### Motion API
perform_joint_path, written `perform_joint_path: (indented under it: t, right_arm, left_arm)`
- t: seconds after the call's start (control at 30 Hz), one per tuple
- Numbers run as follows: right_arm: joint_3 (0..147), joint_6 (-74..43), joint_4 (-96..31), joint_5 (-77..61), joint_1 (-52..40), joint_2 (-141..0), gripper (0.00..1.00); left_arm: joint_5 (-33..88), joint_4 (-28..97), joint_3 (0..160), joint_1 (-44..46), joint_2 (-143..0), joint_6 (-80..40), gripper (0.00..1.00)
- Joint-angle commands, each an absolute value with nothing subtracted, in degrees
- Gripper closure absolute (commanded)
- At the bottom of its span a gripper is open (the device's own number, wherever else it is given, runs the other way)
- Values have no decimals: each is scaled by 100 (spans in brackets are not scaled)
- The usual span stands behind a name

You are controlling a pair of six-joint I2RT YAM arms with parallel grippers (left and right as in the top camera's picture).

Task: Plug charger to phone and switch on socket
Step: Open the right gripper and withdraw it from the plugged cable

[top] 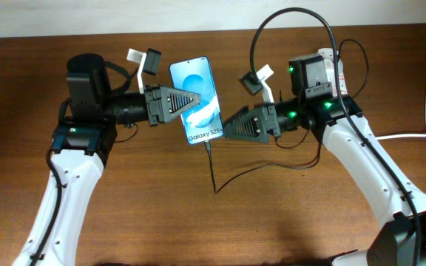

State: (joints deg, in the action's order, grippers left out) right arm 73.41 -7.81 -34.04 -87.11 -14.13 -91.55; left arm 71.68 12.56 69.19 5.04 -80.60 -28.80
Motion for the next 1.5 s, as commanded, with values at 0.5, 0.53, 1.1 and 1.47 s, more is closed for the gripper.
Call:
perform_joint_path:
  t: [0.5,0.53,1.1,1.47]
  right_arm:
    - [7415,399,-3927,-7601,-2320,-9041,68]
    - [7415,318,-3852,-7605,-2318,-9041,73]
    - [7415,-655,-3448,-7675,-2156,-9041,95]
    - [7415,-1317,-2801,-7900,-2156,-9041,95]
  left_arm:
    - [6681,1249,6936,180,-8036,-4283,100]
    - [6681,1247,6936,180,-8036,-4283,100]
    - [6661,1247,6936,180,-8036,-4281,100]
    - [6965,1951,6936,187,-8036,-3765,100]
